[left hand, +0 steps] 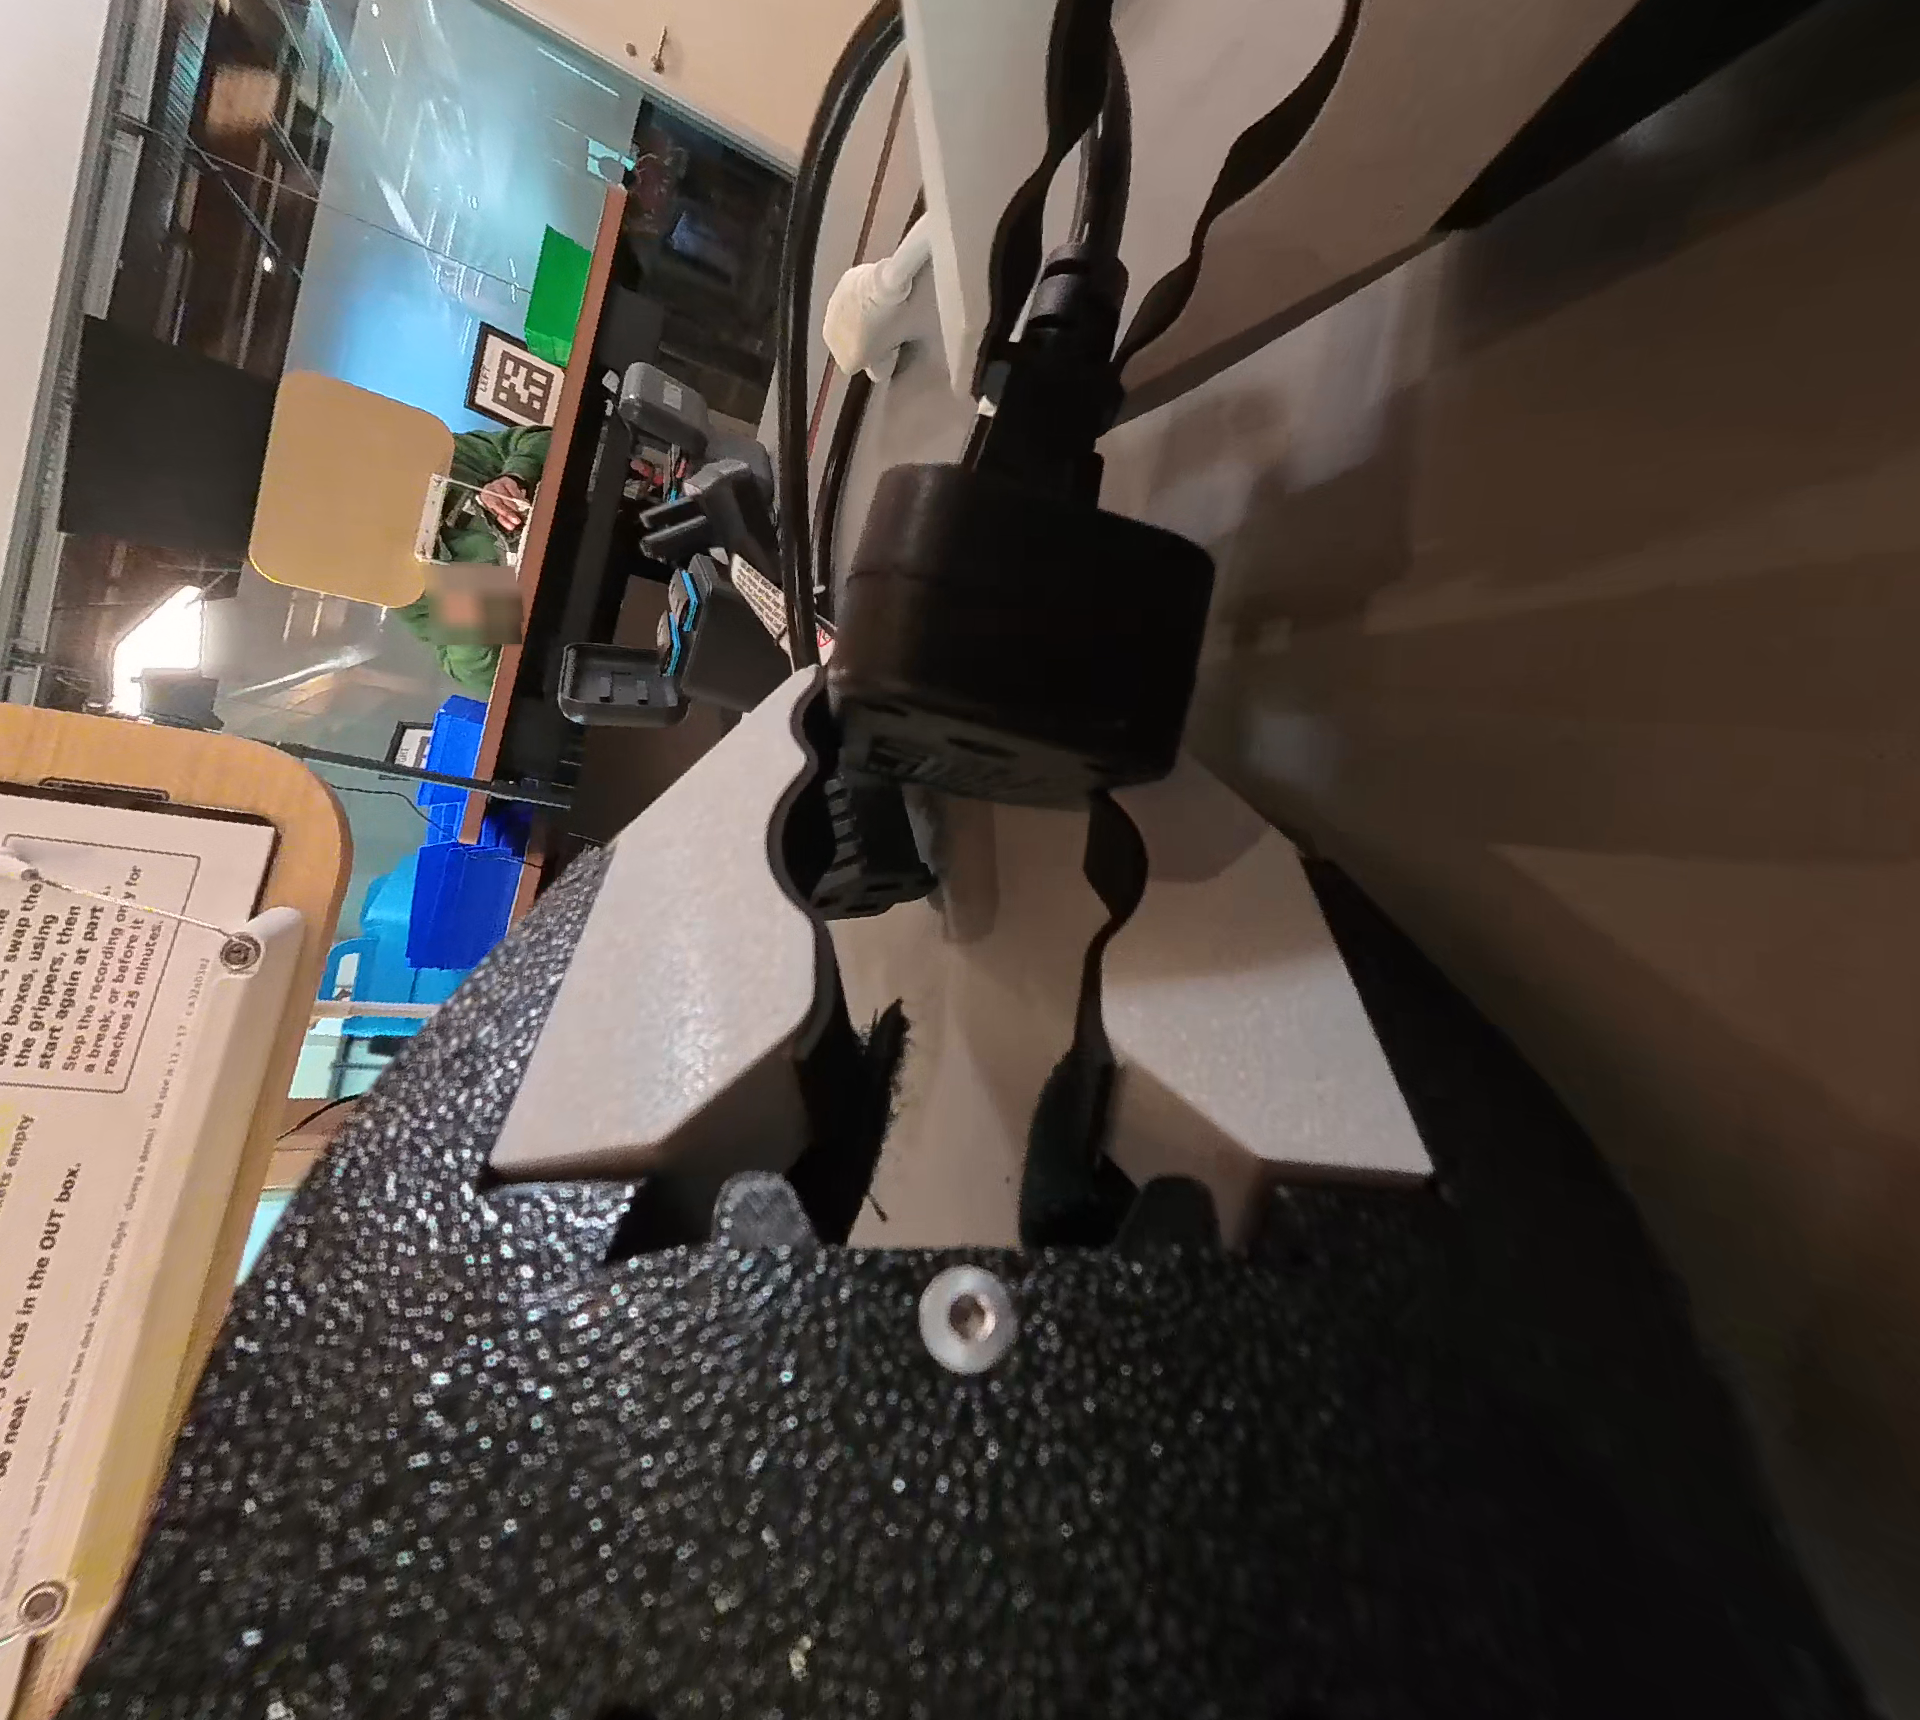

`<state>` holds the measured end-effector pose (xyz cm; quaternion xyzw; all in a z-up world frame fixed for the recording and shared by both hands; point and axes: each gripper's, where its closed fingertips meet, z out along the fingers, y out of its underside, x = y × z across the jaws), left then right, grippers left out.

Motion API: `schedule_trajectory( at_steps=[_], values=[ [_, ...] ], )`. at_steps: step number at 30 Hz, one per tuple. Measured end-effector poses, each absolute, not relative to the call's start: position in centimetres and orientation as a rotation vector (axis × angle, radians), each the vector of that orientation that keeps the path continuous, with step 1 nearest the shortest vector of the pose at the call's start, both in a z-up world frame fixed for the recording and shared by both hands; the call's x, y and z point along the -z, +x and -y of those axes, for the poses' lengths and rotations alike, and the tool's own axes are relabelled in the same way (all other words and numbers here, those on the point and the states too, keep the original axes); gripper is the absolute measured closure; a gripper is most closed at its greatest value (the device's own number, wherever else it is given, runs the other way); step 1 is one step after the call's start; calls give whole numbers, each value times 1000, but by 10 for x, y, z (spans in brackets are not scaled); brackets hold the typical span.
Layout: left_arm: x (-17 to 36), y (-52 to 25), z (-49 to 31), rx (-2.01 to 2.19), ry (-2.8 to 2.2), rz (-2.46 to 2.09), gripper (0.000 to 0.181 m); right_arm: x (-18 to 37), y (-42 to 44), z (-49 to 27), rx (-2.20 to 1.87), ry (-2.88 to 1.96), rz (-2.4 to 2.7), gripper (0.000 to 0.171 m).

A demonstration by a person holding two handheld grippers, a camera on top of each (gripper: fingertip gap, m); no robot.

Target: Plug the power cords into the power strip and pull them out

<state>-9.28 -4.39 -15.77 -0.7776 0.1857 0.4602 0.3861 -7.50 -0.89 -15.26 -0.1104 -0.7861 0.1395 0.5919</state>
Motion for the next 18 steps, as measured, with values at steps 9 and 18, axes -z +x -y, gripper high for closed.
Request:
schedule_trajectory(
  at_steps=[9, 18],
  values=[
    [158, -93, 44, -1191, -1988, -474, 137, 153, -74, 9, -291, -238, 1822, 156],
    [155, -91, 45, -1139, -1963, -485, 136, 157, -77, 8, -365, -144, 1847, 154]
  ],
)
